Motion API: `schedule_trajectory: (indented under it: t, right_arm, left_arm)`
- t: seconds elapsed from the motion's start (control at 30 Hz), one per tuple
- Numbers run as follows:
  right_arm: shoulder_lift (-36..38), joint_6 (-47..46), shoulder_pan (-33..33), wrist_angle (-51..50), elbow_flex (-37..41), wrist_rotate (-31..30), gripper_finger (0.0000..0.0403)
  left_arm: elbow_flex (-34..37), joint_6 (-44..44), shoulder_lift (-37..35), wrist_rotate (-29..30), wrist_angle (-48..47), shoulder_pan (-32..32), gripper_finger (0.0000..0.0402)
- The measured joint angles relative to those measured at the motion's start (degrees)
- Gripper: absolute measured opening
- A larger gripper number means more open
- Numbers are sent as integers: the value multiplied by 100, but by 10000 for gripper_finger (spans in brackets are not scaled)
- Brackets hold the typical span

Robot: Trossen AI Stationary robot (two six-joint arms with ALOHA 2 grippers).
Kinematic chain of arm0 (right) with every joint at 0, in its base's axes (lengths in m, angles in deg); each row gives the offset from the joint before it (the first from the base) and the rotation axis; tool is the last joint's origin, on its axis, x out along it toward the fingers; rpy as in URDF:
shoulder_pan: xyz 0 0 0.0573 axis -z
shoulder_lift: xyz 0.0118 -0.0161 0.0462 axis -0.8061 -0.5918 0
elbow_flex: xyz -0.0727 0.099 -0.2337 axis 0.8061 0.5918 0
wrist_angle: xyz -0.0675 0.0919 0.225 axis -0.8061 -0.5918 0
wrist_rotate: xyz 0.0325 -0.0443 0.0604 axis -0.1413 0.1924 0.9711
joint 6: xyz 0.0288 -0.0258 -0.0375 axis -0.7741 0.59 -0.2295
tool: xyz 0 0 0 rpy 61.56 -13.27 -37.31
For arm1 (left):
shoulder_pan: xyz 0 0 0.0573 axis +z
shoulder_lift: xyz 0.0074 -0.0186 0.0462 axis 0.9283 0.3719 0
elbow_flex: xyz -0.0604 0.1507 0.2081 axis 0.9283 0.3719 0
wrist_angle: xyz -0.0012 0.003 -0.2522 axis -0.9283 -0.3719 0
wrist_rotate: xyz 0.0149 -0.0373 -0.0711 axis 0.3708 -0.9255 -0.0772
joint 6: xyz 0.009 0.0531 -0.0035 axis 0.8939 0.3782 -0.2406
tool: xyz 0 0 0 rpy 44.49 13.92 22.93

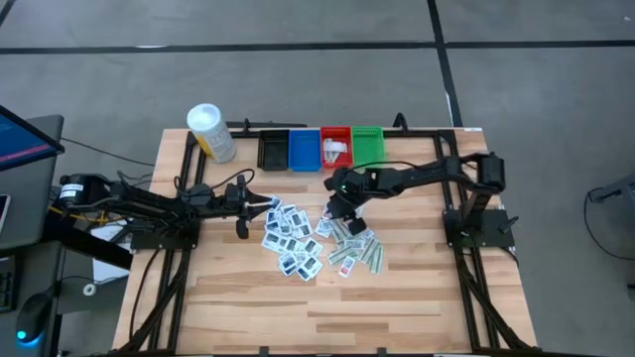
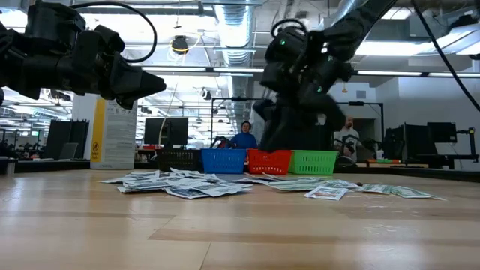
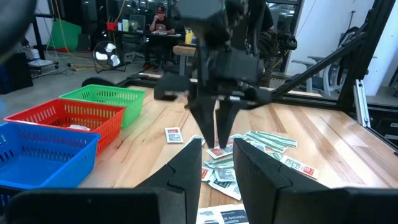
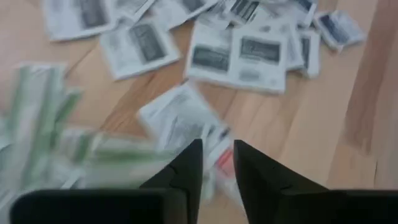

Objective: Pick & Place First Aid Supplies
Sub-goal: Put the green bandage pack into the red bin

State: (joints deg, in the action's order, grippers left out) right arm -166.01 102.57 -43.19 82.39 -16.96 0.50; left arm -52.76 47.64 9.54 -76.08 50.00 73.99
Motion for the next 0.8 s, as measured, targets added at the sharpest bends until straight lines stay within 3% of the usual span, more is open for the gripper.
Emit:
schedule_trajectory:
  t: [0.2, 0.8]
  right_arm:
    - [-484, 158, 51, -32, -38, 1, 97]
    - [-515, 184, 90, -51, -51, 0, 97]
  left_arm:
    - [5, -1, 30, 1, -47, -2, 93]
    - [5, 0, 63, 1, -71, 2, 93]
